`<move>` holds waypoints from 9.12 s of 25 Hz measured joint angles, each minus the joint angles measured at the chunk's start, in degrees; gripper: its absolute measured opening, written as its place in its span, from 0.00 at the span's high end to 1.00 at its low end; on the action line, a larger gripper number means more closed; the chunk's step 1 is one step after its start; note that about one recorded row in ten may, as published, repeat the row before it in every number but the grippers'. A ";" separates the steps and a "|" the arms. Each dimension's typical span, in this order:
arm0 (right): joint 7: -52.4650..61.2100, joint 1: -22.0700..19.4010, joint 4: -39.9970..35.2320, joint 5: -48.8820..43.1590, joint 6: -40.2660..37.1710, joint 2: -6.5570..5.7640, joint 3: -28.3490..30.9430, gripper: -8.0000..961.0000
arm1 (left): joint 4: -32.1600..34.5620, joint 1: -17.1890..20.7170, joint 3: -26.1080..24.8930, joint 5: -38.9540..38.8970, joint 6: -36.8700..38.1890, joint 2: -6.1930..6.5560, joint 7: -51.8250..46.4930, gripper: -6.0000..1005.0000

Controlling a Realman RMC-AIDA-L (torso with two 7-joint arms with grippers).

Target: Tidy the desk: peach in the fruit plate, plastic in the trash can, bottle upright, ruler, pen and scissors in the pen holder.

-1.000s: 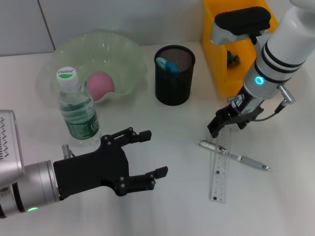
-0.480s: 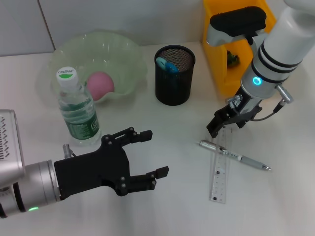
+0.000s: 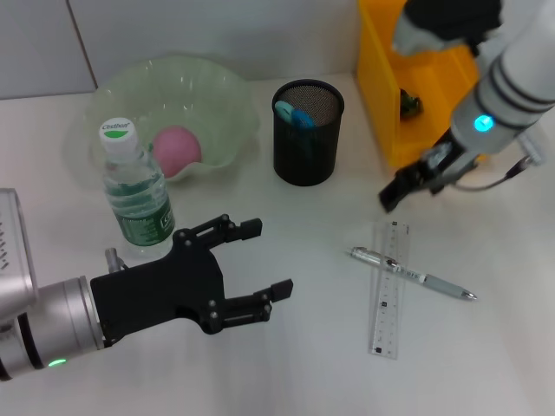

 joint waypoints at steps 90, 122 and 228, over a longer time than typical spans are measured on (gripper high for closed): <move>-113.48 3.07 6.76 8.47 0.82 -1.44 -18.39 0.36 | -5.48 4.73 13.56 -31.93 -6.47 -1.40 -0.28 0.17; -113.32 -2.70 -12.21 10.25 -16.57 -0.05 -0.38 0.60 | -4.87 5.47 13.12 -32.08 -4.52 -1.18 -0.87 0.17; -122.04 -6.31 42.84 86.12 20.79 0.76 23.89 0.60 | -1.04 3.67 0.99 -20.83 11.90 1.37 -4.07 0.17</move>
